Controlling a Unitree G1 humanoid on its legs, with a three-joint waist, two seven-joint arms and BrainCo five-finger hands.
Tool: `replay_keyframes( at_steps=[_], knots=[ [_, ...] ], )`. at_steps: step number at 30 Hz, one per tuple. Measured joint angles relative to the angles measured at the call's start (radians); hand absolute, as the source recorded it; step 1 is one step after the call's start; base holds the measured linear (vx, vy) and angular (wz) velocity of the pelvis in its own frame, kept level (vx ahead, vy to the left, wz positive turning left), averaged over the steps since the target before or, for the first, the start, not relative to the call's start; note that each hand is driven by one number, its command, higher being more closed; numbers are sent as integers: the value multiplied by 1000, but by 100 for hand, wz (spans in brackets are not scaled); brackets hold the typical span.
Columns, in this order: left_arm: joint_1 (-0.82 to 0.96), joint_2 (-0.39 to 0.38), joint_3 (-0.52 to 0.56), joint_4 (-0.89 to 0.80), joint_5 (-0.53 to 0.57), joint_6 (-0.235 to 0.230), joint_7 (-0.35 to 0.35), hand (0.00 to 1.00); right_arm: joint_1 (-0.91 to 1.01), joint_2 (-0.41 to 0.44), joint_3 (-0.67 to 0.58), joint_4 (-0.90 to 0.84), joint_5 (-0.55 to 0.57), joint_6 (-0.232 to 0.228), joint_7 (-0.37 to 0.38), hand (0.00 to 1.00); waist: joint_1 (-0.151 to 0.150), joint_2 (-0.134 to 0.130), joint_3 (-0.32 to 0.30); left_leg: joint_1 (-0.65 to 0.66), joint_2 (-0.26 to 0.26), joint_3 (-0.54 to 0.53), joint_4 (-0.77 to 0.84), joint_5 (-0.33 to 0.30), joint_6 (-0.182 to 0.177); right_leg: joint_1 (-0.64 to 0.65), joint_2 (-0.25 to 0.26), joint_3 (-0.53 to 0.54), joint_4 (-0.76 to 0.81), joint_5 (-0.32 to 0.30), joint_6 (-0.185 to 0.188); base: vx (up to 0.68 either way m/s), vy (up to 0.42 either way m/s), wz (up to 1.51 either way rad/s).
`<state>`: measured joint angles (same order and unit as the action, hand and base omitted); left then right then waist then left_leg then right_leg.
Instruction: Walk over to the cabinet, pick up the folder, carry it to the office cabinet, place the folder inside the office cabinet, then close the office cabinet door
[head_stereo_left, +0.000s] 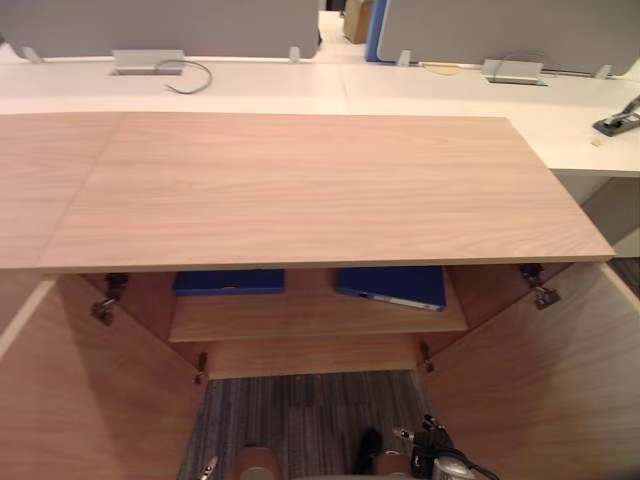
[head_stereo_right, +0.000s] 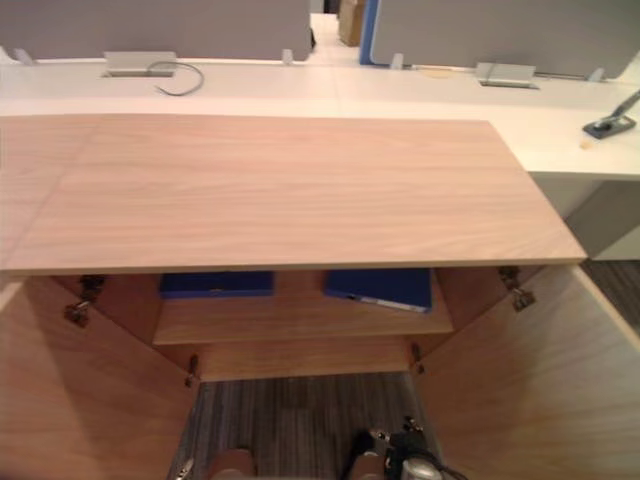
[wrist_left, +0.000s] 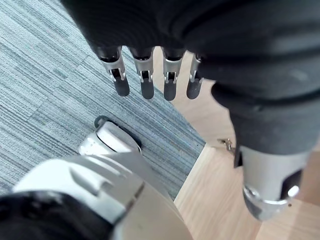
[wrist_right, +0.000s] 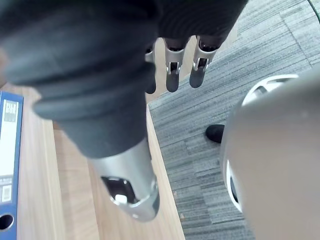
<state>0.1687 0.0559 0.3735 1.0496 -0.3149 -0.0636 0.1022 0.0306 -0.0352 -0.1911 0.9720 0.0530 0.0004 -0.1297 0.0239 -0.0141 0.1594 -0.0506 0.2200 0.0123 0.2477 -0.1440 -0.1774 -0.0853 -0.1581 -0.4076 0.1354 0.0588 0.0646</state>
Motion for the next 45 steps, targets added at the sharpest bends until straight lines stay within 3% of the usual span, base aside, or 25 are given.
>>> replay_keyframes(
  at_steps=[6, 9, 13, 15, 24, 31, 35, 41, 45],
  knots=[
    [-33, 8, -65, -56, -19, -12, 9, 0, -87, -28, 78, -140, 2, -5, -15, 0, -6, 2, 16, 52, -5, 33, -106, 60, -10, -5, -3, 7, -11, 4, -4, 79, -18, -5],
    [-86, 5, -114, -81, -46, -28, 15, 0, -237, -30, 124, -204, 4, -28, -41, 0, 2, 3, 83, 16, -29, 55, -97, 72, 1, -74, -36, 38, 44, 4, -4, -112, 58, -19],
    [-176, 15, -162, -85, -75, -44, 32, 0, -483, -43, 154, -211, 3, -44, -93, 0, 8, 11, 244, -66, -56, 42, -28, 77, 8, -153, -70, 54, 109, 8, -10, -161, 21, 3],
    [-201, 21, -176, -87, -82, -52, 39, 0, -575, -61, 157, -165, 4, -49, -111, 0, 19, 17, 274, -124, -61, 31, -10, 84, 12, -201, -77, 52, 125, 13, -18, -121, -10, 13],
    [-266, 38, -242, -34, -116, -65, 66, 0, -838, -142, 144, 168, 54, -51, -150, 0, 52, 57, 302, -241, -60, -12, -38, 139, 7, -301, -69, 18, 114, 36, -41, -19, -45, 12],
    [-370, 42, -322, 10, -118, -63, 67, 0, -951, -294, 137, 249, 88, -42, -157, 0, 59, 92, 322, -321, -59, -32, -51, 167, 4, -364, -59, 3, 85, 58, -46, 1, -30, 5],
    [-420, 28, -340, 28, -121, -64, 68, 0, -1003, -370, 142, 281, 114, -42, -158, 0, 79, 124, 334, -369, -56, -48, -53, 179, 0, -406, -54, -2, 85, 63, -52, 11, -33, 4],
    [-472, 27, -352, 86, -128, -62, 71, 0, -1030, -403, 184, 277, 152, -80, -174, 0, 71, 128, 331, -422, -52, -59, -95, 202, -1, -439, -32, -5, 17, 94, -45, 3, -22, 1],
    [-535, 30, -355, 86, -143, -62, 71, 0, -1081, -451, 194, 280, 201, -97, -174, 0, 73, 128, 331, -457, -41, -68, -194, 278, -4, -474, -1, 6, -79, 116, -16, -40, -45, 2]
  ],
)
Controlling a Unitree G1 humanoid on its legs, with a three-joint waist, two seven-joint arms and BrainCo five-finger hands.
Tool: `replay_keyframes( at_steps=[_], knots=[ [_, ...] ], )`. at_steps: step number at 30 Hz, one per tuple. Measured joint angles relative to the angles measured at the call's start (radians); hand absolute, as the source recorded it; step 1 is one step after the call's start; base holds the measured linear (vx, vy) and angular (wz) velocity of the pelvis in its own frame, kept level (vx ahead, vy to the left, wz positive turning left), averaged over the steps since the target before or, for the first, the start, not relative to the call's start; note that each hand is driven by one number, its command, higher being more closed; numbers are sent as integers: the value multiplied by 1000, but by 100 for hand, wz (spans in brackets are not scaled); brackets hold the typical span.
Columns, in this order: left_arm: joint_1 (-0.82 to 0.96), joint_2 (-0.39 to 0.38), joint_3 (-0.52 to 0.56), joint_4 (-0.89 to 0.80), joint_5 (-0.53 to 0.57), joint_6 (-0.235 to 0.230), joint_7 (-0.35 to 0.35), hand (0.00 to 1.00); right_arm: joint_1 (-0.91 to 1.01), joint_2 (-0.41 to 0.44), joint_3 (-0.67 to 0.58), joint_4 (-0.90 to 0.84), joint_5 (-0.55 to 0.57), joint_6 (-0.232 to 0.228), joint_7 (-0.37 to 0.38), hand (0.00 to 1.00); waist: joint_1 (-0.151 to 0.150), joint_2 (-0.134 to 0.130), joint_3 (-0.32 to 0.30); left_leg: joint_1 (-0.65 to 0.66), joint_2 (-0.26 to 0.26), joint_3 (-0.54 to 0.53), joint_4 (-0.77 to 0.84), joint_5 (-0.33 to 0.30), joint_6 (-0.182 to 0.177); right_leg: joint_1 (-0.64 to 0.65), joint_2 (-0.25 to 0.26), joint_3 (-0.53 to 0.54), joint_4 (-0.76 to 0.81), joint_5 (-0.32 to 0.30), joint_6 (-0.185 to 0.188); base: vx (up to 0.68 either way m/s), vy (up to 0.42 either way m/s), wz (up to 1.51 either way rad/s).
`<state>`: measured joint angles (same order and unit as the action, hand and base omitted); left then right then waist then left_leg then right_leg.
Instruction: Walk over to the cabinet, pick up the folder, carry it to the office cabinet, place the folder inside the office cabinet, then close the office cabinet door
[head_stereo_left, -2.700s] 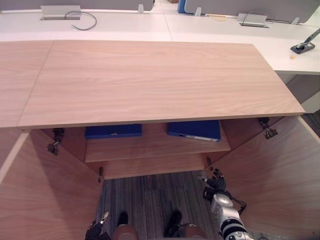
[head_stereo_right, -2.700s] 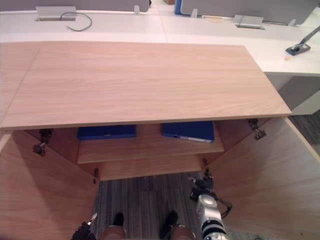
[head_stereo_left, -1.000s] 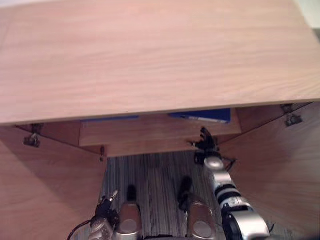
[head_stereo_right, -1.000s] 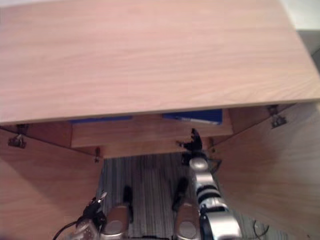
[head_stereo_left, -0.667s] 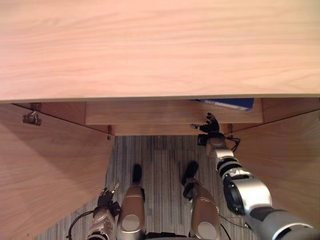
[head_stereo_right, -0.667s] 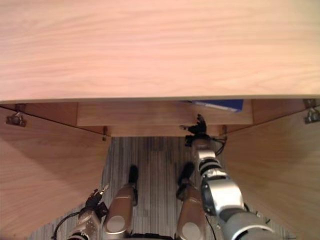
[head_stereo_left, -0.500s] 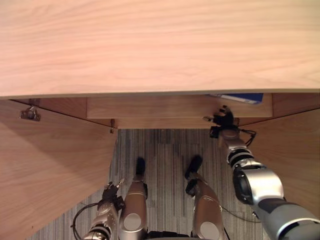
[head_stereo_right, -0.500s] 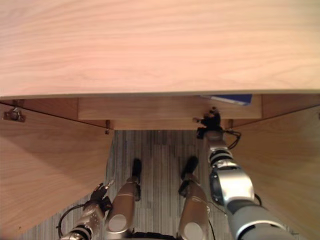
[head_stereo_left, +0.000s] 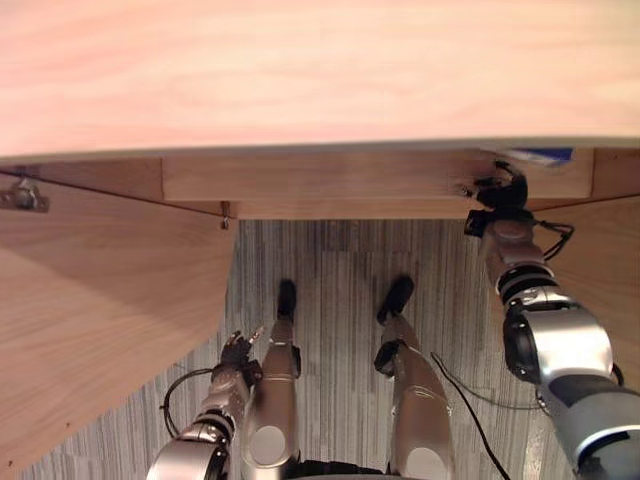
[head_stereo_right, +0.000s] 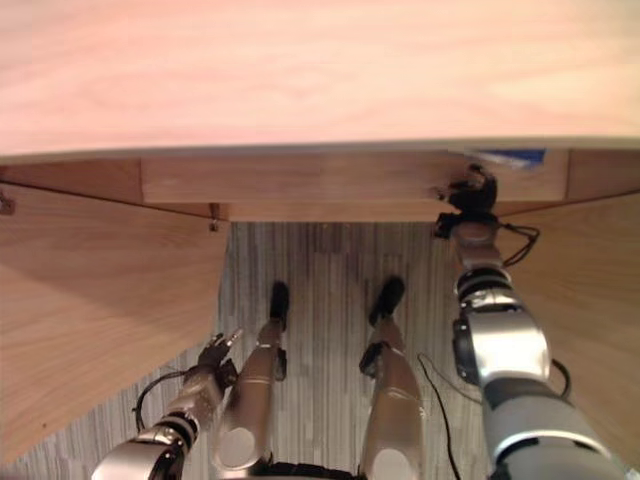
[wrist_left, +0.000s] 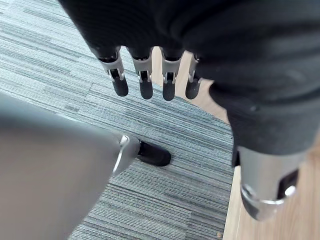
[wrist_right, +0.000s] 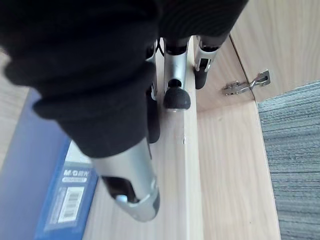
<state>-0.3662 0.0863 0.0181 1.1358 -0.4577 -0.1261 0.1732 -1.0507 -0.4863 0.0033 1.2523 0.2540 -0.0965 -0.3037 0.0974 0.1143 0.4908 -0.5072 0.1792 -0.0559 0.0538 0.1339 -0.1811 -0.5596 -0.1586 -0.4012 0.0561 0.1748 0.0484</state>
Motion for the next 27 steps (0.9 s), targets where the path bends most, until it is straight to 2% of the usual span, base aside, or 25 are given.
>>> replay_keyframes(
  at_steps=[2, 5, 10, 12, 13, 14, 15, 16, 17, 18, 19, 21, 27],
  knots=[
    [-23, 1, -1, 0, -8, 1, 0, 0, -40, -45, 47, 12, 10, 5, 7, 0, 8, 1, 1, -15, 4, -7, -64, 33, -3, -30, 17, 2, -40, 4, 3, -41, -73, -4],
    [-27, 2, -1, -3, -15, 5, 0, 0, -66, -68, 108, 18, 52, 18, 44, 0, 13, 1, 0, -19, 14, -10, -107, 56, -6, -48, 30, 5, -54, 4, 3, -8, -76, -4],
    [-30, 3, -1, -9, -21, 7, -1, 0, -98, -90, 138, 17, 96, 33, 69, 0, 32, 2, -1, -44, 35, -8, -123, 51, -12, -63, 62, 21, -93, 4, 4, 28, -80, -3],
    [-31, 3, -1, -9, -24, 8, 0, 0, -114, -96, 149, 10, 120, 34, 69, 0, 33, 1, -2, -50, 37, -3, -145, 34, -36, -69, 68, 30, -121, 14, 25, 36, -72, 1],
    [-36, -2, -1, -9, -25, 11, 0, 0, -118, -103, 152, -9, 123, 33, 69, 0, 32, -2, -2, -70, 23, 7, -113, 42, -27, -81, 63, 58, -145, 5, 80, 22, -72, -48],
    [-37, -22, 1, -8, -28, 12, 0, 0, -142, -111, 158, -38, 127, 33, 69, 0, 71, 19, -4, -91, 49, 7, -85, 35, -13, -123, 83, 67, -81, 13, 76, 17, -70, -83],
    [-40, -30, 1, -10, -29, 11, 1, 0, -151, -112, 157, -53, 131, 31, 67, 0, 95, 35, -4, -102, 76, 19, -85, 41, -23, -176, 102, 85, 62, 38, -7, 62, -49, -64],
    [-43, -13, 5, -9, -32, 10, 1, 0, -151, -109, 156, -71, 147, 22, 66, 0, 74, 46, -3, -107, 83, 24, -110, 26, -48, -161, 104, 143, 175, -42, -55, 100, -17, 7],
    [-45, -8, 9, -8, -34, 12, 2, 0, -158, -109, 155, -68, 161, 23, 67, 0, 66, 41, -2, -106, 78, 28, -122, 39, -51, -139, 104, 129, 117, -51, -75, 126, -53, 25],
    [-47, -9, 7, -2, -38, 15, 2, 0, -173, -102, 157, -69, 164, 26, 70, 0, 81, 29, -3, -98, 67, 26, -97, 72, -24, -139, 103, 117, 86, -50, -56, 103, -75, -12],
    [-45, -20, 8, 0, -42, 22, 2, 0, -180, -91, 165, -79, 175, 25, 72, 0, 92, 31, -3, -67, 48, 22, -122, 123, -13, -140, 100, 112, 71, -9, -65, 59, -68, -34],
    [-49, -21, 8, -1, -44, 24, 3, 0, -182, -76, 196, -110, 199, 12, 72, 0, 85, 36, -2, -80, 48, 25, -129, 130, -16, -146, 101, 101, 54, 1, -65, 34, 20, -8],
    [-59, -8, 8, 1, -44, 22, 4, 0, -219, -51, 266, -109, 208, 12, 69, 0, 84, 36, -3, -108, 53, 12, -140, 129, -17, -121, 114, 78, -40, 51, -53, 63, 63, 10]
  ],
)
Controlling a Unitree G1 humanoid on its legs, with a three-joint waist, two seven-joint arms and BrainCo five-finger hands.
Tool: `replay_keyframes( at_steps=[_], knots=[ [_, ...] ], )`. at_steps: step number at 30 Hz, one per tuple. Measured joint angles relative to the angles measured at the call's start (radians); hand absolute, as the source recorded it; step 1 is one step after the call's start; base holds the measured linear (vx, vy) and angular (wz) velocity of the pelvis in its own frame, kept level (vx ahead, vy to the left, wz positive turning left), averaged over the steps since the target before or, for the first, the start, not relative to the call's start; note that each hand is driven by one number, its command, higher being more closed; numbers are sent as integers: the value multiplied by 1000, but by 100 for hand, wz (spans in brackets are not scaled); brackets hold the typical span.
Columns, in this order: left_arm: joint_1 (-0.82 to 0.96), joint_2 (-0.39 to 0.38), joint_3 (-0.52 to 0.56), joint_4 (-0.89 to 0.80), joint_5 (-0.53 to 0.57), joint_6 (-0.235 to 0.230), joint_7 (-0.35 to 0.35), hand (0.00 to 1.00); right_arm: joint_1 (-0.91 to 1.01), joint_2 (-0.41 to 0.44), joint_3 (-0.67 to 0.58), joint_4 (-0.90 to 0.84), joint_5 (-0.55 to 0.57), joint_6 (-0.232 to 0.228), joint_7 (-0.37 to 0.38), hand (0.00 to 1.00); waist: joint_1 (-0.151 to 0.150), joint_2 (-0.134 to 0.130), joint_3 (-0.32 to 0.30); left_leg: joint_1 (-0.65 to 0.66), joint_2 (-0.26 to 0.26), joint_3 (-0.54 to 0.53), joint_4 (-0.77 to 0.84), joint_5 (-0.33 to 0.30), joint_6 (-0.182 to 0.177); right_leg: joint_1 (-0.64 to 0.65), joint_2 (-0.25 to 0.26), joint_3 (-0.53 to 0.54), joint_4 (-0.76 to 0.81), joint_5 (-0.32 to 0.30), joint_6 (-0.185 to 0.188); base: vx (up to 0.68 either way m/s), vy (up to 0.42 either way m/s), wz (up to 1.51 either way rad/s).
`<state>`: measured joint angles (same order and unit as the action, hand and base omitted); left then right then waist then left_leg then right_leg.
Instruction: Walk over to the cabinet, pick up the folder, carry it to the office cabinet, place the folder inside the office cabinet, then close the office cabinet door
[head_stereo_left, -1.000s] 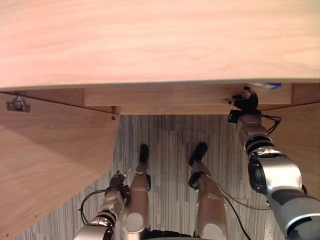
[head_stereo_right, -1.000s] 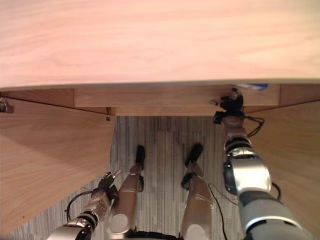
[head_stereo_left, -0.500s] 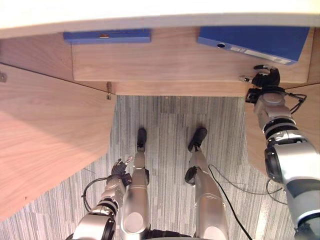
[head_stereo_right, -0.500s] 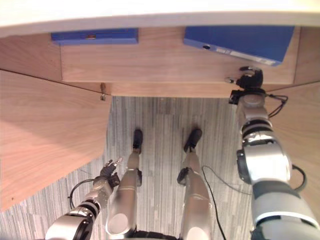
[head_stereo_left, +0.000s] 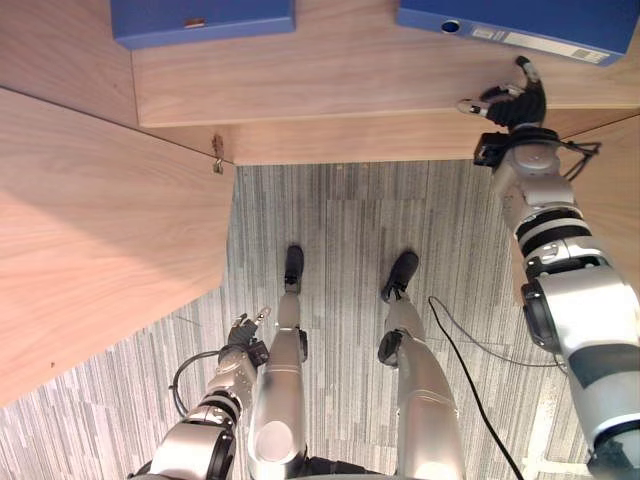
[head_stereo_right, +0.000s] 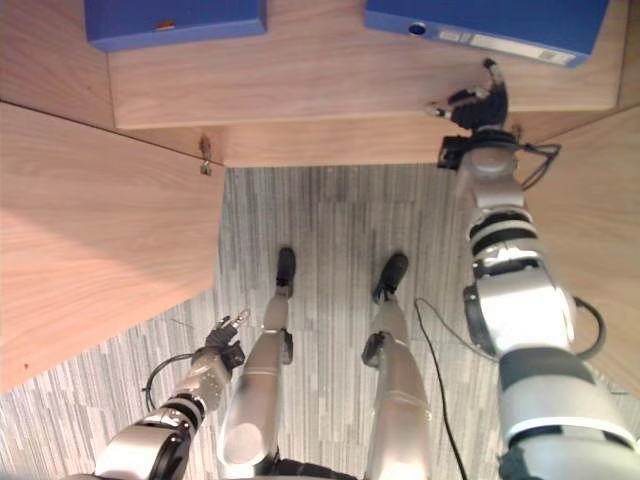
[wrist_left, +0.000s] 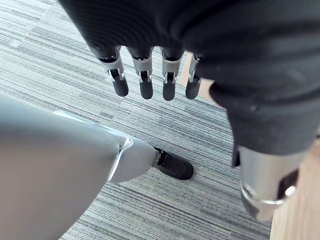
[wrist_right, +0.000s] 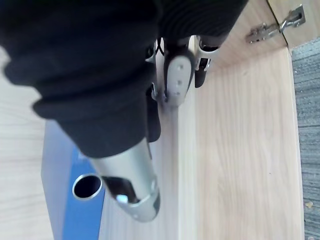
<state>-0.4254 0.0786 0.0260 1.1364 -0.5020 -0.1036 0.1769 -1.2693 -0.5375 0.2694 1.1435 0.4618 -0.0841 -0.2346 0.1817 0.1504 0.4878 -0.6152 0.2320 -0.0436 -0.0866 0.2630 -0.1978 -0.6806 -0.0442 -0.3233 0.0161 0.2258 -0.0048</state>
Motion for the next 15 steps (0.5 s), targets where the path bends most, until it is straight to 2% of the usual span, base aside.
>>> replay_keyframes(
  at_steps=[7, 10, 12, 15],
  knots=[
    [2, 7, 1, 1, -1, -1, 0, 0, -42, 10, 114, 0, 7, 24, 10, 0, -15, -3, -1, -7, 7, 3, -3, 0, 0, 22, 18, -6, -74, 45, 3, 122, 54, -3],
    [3, 9, 1, 5, -1, -1, 0, 0, -44, 10, 173, 0, -9, 40, 36, 0, -25, -8, -1, 3, 17, 2, -3, 2, -1, 39, 27, -17, -83, 50, -2, 133, 46, 0],
    [3, 17, 2, 12, -1, -1, -2, 0, -49, 9, 229, 0, -11, 64, 57, 0, -29, -23, -6, 8, 23, 2, -3, 2, -1, 43, 33, -20, -84, 50, -3, 118, 45, -6],
    [3, 56, 14, 23, -1, 0, -10, 0, -81, 8, 361, -3, -63, 84, 114, 0, -58, -65, -3, 19, 29, 1, -3, 5, -3, 56, 44, -22, -97, 63, -15, 154, 58, -9]
  ],
)
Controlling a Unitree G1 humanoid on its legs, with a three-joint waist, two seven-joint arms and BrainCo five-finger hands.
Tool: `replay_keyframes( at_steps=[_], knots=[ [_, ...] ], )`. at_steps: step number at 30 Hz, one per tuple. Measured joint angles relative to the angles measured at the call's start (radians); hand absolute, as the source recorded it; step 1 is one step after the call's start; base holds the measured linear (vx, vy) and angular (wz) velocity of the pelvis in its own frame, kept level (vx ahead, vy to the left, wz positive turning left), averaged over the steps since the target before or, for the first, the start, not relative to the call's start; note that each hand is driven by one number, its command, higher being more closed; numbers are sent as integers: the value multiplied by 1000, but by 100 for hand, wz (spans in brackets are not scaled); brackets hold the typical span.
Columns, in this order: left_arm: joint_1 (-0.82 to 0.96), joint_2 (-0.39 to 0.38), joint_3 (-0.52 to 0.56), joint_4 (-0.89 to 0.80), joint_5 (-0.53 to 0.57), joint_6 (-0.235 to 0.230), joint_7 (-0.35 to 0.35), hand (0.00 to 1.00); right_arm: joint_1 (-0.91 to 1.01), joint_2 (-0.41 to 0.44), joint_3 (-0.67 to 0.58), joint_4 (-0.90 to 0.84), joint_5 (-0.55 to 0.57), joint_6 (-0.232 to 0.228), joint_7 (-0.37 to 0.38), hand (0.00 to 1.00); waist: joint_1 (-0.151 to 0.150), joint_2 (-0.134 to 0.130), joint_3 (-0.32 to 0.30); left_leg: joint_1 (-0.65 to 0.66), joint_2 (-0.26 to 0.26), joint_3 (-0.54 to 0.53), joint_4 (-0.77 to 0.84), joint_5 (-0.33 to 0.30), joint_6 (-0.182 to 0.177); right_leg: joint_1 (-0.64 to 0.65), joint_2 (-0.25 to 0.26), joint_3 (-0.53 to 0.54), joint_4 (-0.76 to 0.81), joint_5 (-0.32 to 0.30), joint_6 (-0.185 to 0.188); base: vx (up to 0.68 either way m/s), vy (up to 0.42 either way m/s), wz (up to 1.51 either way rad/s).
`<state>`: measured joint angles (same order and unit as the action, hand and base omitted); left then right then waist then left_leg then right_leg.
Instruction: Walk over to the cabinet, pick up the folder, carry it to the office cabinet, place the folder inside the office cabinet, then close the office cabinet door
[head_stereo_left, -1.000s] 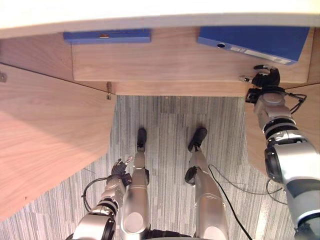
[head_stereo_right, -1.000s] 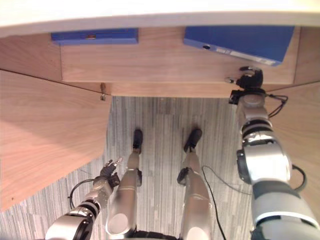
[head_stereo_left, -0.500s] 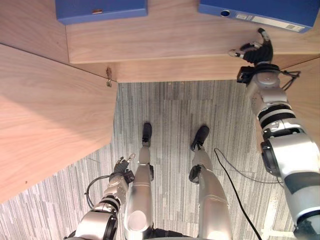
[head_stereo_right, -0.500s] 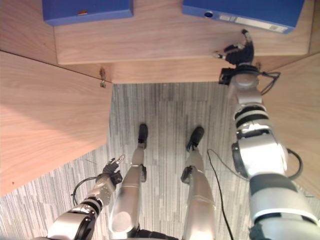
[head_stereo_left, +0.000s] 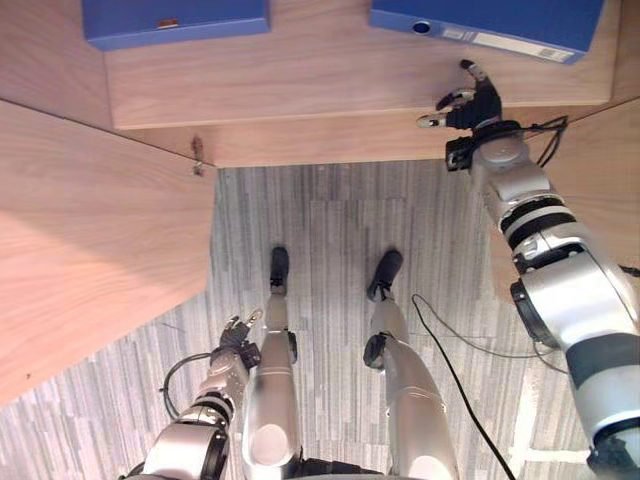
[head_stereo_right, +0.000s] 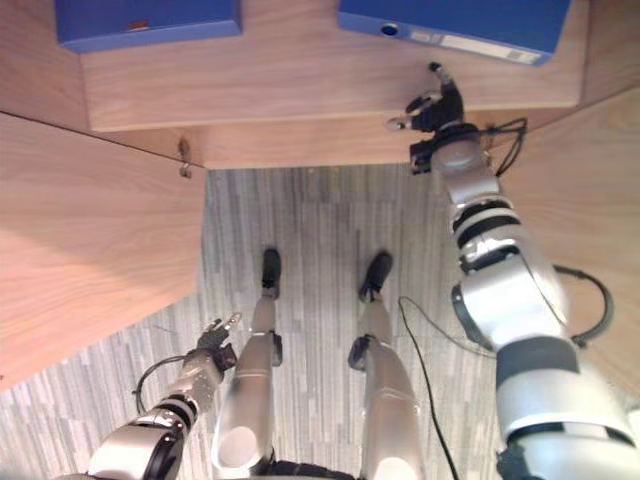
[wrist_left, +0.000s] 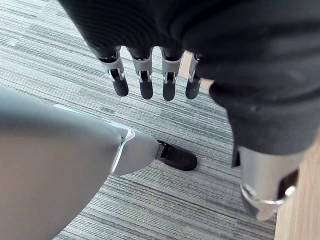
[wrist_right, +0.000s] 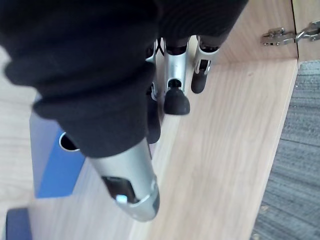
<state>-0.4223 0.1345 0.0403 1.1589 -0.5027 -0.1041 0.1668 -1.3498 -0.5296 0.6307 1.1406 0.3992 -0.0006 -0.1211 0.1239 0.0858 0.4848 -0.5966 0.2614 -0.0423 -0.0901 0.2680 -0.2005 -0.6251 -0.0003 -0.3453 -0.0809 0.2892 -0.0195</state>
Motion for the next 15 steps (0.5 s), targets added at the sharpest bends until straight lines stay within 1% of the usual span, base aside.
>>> replay_keyframes(
  at_steps=[1, 3, 5, 6, 7, 8, 9, 10, 12, 15],
  knots=[
    [-1, 9, 6, -1, 0, -1, -1, 0, -22, -10, 55, -16, -36, 6, 36, 0, -6, -11, -1, 4, 2, 0, 0, 1, 0, 3, 3, -2, 0, 4, -4, 144, 60, -4],
    [-1, 21, 17, 0, 0, -1, -4, 0, -77, -12, 113, -61, -69, 2, 70, 0, -14, -20, 1, 7, 7, 0, 0, 16, -5, 7, 7, -4, 0, 5, -6, 144, 71, 0],
    [-7, 31, 22, 0, 0, -2, -12, 0, -136, -13, 120, -90, -88, -11, 92, 0, -16, -29, 4, 7, 7, -5, 4, 19, -6, 11, 8, -8, 0, 4, -13, 131, 78, 10],
    [-9, 38, 27, -1, 0, -2, -19, 0, -171, -15, 140, -95, -108, -22, 100, 0, -17, -38, 5, 8, 5, -9, 4, 24, -14, 15, 11, -9, 0, 3, -16, 166, 112, 13],
    [-9, 54, 35, 0, 0, -2, -23, 0, -191, -17, 154, -121, -112, -24, 102, 0, -19, -60, 4, 8, 3, -9, 4, 23, -14, 16, 9, -9, 0, 3, -19, 137, 94, 12],
    [-9, 64, 41, 0, -1, -1, -23, 0, -196, -18, 157, -140, -121, -26, 106, 0, -21, -71, 4, 8, 2, -10, 4, 23, -14, 17, 8, -9, 0, 3, -20, 156, 123, 8],
    [-10, 87, 52, 0, -1, -1, -26, 0, -198, -19, 164, -182, -142, -28, 115, 0, -25, -98, 4, 8, -1, -11, 4, 22, -14, 18, 5, -10, 0, 3, -20, 122, 111, 10],
    [-14, 109, 64, 0, -4, -1, -31, 0, -203, -22, 199, -223, -147, -30, 125, 0, -31, -119, 4, 8, -5, -12, 4, 22, -14, 19, 1, -11, 0, 3, -20, 143, 134, 9],
    [-20, 136, 78, -1, -8, -1, -36, 0, -205, -23, 236, -267, -146, -31, 143, 0, -38, -139, 5, 9, -11, -13, 4, 21, -14, 22, -5, -11, 0, 3, -20, 86, 92, 7],
    [-27, 198, 128, -1, -18, -1, -43, 0, -206, -24, 295, -364, -147, -32, 187, 0, -64, -187, 8, 17, -18, -11, 3, 19, -11, 29, -15, -10, 0, 3, -20, 106, 125, 3]
  ],
)
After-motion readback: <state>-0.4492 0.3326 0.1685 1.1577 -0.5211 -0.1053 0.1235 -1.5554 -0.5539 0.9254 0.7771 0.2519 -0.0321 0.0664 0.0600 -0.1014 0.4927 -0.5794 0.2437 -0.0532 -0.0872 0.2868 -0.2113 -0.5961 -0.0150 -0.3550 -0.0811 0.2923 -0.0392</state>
